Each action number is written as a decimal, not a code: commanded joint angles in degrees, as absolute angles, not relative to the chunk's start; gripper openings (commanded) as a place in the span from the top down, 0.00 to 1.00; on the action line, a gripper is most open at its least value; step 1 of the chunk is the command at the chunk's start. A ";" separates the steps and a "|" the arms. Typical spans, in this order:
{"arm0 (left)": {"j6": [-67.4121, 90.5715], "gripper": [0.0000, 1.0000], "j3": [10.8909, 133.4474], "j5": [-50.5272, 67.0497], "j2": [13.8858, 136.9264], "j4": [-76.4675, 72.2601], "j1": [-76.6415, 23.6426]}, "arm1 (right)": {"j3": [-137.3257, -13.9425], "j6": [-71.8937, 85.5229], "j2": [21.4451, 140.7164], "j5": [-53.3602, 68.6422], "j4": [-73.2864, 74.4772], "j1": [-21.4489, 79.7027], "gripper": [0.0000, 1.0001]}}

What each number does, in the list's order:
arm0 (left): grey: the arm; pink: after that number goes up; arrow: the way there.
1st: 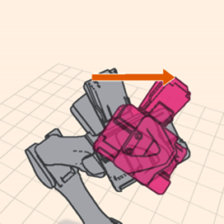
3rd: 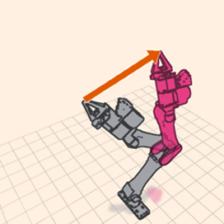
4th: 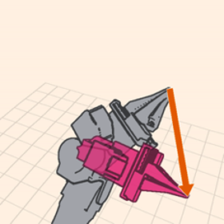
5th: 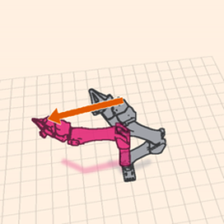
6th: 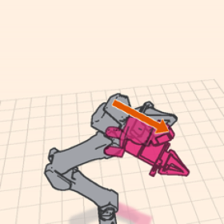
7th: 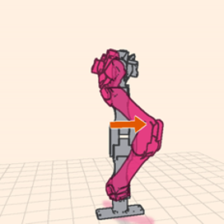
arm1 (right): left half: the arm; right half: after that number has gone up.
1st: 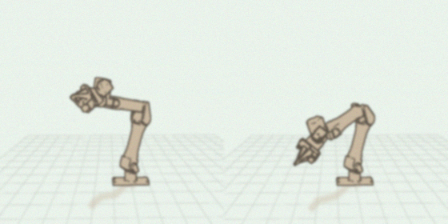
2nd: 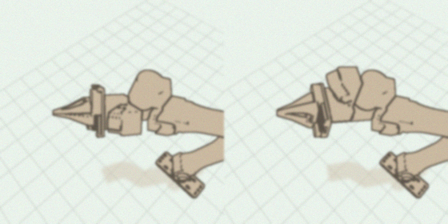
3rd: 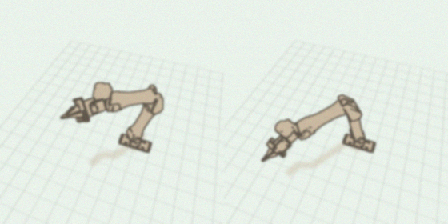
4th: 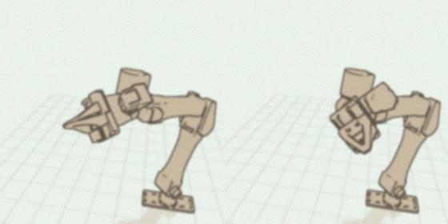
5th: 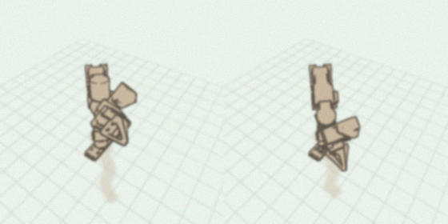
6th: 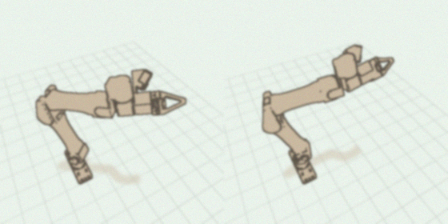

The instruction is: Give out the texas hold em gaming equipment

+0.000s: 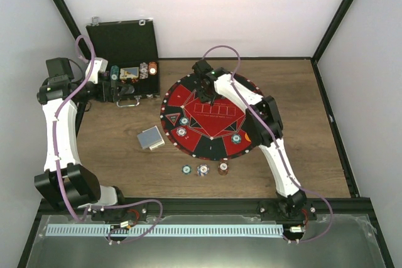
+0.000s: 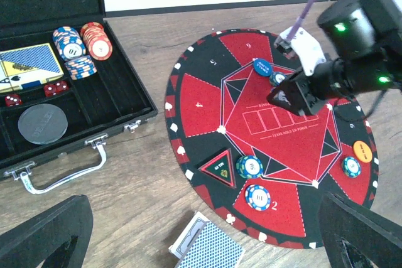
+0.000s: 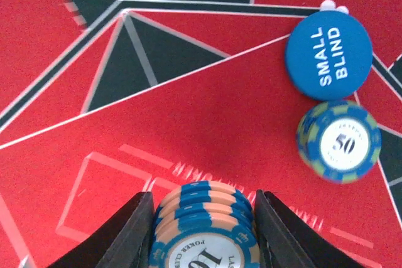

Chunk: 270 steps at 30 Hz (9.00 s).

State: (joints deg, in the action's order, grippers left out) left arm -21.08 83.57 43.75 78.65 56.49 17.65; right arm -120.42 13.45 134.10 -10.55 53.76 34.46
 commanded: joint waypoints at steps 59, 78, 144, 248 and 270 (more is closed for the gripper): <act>-21.63 0.00 84.90 42.98 77.06 59.06 17.85 | -70.26 24.10 96.67 -10.98 40.96 64.94 0.14; -21.81 0.00 84.81 43.24 76.90 58.93 17.84 | -65.29 22.30 96.76 -6.62 39.20 65.93 0.14; -21.73 0.00 86.07 43.36 77.25 58.89 17.85 | -68.23 19.80 94.78 -10.60 39.04 28.63 0.80; -22.66 0.00 86.17 43.16 76.46 59.50 17.84 | -51.85 38.06 83.47 -12.12 46.76 63.11 0.56; -22.59 0.00 86.66 42.76 76.68 59.76 17.84 | -66.42 34.32 86.49 -15.70 52.67 62.54 0.88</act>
